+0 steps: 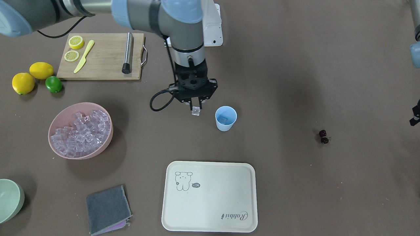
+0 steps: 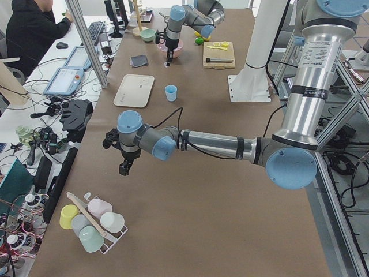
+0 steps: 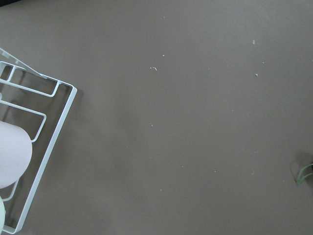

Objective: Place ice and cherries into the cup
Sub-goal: 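Carry the ice cube with the right gripper over the cup, then open the right gripper to release the ice cube into the cup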

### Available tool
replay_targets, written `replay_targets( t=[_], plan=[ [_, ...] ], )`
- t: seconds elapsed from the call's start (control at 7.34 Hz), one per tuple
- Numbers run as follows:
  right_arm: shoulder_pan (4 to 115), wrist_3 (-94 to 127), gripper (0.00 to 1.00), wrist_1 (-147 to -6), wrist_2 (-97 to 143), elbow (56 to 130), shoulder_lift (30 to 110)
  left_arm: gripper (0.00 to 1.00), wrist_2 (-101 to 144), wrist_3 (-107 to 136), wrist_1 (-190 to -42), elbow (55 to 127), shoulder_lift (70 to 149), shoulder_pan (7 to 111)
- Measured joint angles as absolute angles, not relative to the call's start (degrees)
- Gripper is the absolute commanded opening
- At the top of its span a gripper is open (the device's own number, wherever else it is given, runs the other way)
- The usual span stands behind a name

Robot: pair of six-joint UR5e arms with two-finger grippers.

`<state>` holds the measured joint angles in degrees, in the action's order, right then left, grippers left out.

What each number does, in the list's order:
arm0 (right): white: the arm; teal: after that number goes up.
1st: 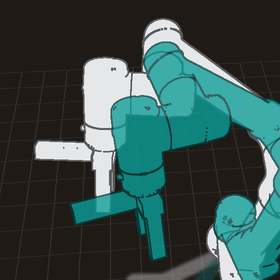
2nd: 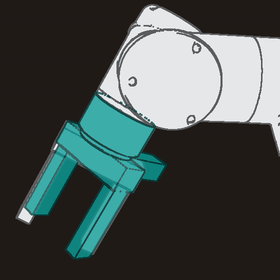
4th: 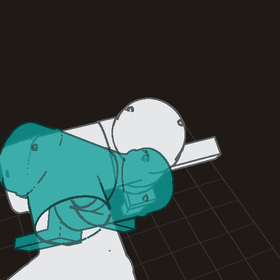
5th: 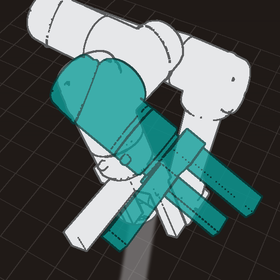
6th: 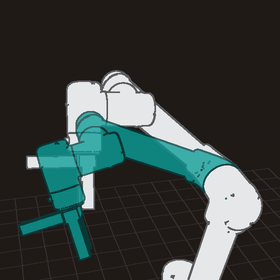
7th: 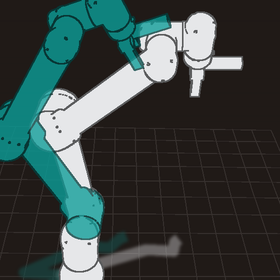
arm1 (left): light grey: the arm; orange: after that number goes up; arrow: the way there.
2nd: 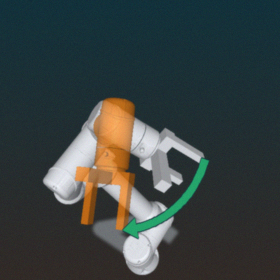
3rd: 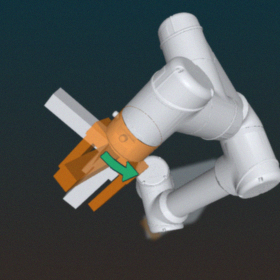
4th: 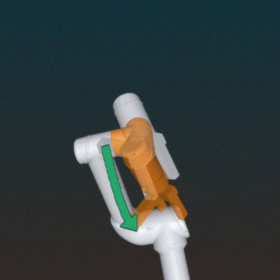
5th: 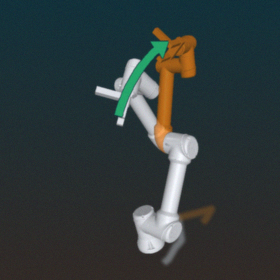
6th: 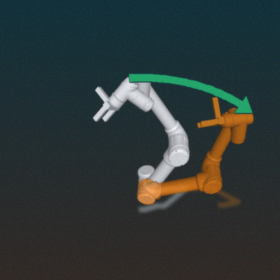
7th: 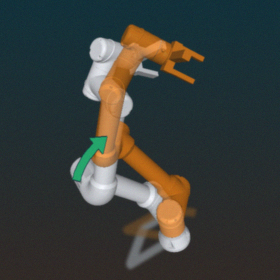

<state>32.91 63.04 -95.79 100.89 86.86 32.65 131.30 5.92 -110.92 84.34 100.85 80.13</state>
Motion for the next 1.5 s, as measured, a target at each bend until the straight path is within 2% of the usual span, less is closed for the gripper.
replay_targets(
  t=[0.27, 0.54, 0.68, 0.82, 0.95, 1.09, 1.5],
  plan=[
    [28.4, 66.4, 0.0, -89.7, 95.8, 79.6, 29.4, 0.98, 130.9, 6.0, -111.1, 84.3, 100.9, 80.0],
    [26.9, 66.9, 0.0, -87.6, 94.0, 77.3, 28.9, 0.98, 130.9, 6.1, -111.2, 84.3, 100.9, 79.6],
    [26.9, 66.6, 0.22, -86.7, 93.8, 76.8, 28.9, 0.98, 130.9, 6.0, -111.3, 84.3, 100.9, 79.5],
    [27.1, 66.3, 0.58, -84.9, 93.7, 76.0, 29.0, 0.98, 130.9, 6.0, -111.3, 84.3, 100.8, 79.4],
    [27.2, 66.3, 0.88, -83.2, 93.3, 75.1, 29.0, 0.98, 131.0, 6.0, -111.3, 84.3, 100.8, 79.4],
    [27.2, 66.3, 0.99, -82.1, 92.7, 74.6, 28.9, 0.98, 131.0, 6.0, -111.3, 84.3, 100.9, 79.3],
    [27.8, 66.5, 1.0, -82.3, 92.9, 76.0, 29.8, 0.98, 131.0, 6.0, -111.2, 84.3, 101.0, 79.3]
  ],
)
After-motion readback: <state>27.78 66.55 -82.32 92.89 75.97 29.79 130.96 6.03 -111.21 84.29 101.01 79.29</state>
